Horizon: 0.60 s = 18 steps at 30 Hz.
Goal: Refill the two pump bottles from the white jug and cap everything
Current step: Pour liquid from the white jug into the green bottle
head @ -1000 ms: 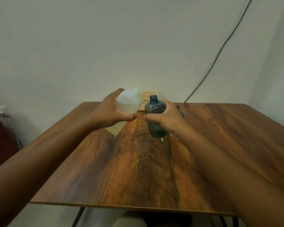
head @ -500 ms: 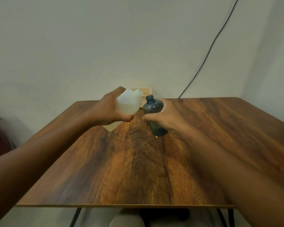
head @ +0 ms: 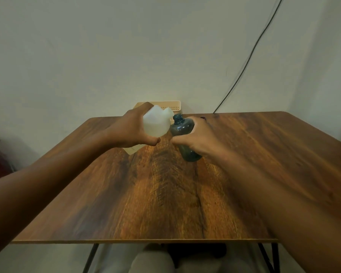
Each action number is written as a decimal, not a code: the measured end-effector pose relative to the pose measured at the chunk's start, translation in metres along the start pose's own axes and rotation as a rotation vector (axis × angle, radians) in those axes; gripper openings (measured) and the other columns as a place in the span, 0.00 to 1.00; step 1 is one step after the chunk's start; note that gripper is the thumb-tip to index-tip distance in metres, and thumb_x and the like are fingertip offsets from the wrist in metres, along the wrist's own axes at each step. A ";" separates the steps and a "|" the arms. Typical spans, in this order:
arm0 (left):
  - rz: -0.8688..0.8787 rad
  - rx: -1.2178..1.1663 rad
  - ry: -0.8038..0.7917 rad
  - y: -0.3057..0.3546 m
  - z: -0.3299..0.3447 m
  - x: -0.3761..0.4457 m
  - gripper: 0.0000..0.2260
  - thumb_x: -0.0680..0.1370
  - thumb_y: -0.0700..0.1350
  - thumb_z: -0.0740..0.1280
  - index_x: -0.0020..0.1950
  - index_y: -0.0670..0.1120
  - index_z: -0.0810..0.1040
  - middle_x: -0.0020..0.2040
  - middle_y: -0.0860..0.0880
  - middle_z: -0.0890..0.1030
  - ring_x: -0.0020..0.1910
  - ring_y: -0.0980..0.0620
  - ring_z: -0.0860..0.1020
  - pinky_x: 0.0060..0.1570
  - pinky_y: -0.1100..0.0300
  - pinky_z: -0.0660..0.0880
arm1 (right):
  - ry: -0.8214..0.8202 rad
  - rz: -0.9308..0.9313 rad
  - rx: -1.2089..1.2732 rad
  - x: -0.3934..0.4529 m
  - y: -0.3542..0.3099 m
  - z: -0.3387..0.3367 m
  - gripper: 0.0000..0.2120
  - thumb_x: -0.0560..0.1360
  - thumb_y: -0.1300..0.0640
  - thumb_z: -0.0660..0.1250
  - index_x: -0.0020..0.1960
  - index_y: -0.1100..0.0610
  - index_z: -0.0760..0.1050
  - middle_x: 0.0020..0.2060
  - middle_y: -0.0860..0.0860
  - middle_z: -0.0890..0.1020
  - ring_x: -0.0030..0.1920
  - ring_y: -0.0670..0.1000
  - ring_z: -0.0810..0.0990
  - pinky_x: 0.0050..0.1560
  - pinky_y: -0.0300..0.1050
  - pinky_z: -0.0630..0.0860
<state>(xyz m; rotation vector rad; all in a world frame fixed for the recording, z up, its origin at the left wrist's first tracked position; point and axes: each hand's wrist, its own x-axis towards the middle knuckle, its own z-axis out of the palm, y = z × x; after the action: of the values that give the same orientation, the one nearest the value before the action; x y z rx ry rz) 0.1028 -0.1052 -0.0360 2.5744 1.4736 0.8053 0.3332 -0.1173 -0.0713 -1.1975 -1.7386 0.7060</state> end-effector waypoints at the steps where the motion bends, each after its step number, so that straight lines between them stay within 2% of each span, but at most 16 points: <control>1: 0.005 0.007 -0.003 -0.001 0.000 0.001 0.40 0.69 0.55 0.81 0.75 0.53 0.64 0.63 0.57 0.68 0.55 0.54 0.71 0.31 0.78 0.70 | 0.002 0.001 -0.003 0.000 0.000 0.000 0.20 0.65 0.54 0.81 0.48 0.43 0.73 0.44 0.39 0.79 0.44 0.41 0.78 0.37 0.32 0.71; 4: 0.017 0.019 -0.018 -0.003 -0.001 0.004 0.40 0.68 0.54 0.81 0.75 0.52 0.65 0.64 0.54 0.70 0.57 0.54 0.72 0.35 0.73 0.69 | -0.006 0.010 -0.011 0.000 0.001 0.001 0.22 0.66 0.54 0.81 0.54 0.45 0.74 0.45 0.40 0.79 0.45 0.41 0.78 0.37 0.32 0.70; 6: 0.031 0.012 -0.034 -0.005 -0.001 0.007 0.40 0.68 0.53 0.82 0.74 0.51 0.66 0.65 0.52 0.71 0.58 0.51 0.73 0.41 0.70 0.71 | -0.010 0.013 -0.016 0.000 0.002 0.001 0.22 0.66 0.54 0.80 0.54 0.45 0.73 0.45 0.40 0.78 0.45 0.42 0.77 0.37 0.33 0.70; 14: 0.078 0.036 -0.066 -0.010 -0.008 0.012 0.40 0.66 0.52 0.83 0.73 0.50 0.67 0.64 0.49 0.74 0.59 0.49 0.75 0.50 0.59 0.79 | 0.002 0.028 -0.021 0.000 0.002 0.003 0.24 0.66 0.53 0.81 0.56 0.46 0.73 0.45 0.39 0.77 0.44 0.41 0.76 0.37 0.32 0.68; 18: 0.087 0.056 -0.079 -0.008 -0.009 0.013 0.40 0.67 0.51 0.83 0.73 0.49 0.67 0.65 0.49 0.75 0.59 0.49 0.75 0.50 0.60 0.78 | -0.006 0.034 -0.004 -0.002 0.004 0.004 0.24 0.66 0.53 0.81 0.56 0.46 0.73 0.46 0.40 0.77 0.46 0.43 0.77 0.39 0.34 0.70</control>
<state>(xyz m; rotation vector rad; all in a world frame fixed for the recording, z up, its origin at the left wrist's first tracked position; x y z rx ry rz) 0.0973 -0.0923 -0.0253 2.6945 1.3902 0.6717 0.3314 -0.1176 -0.0773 -1.2315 -1.7284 0.7272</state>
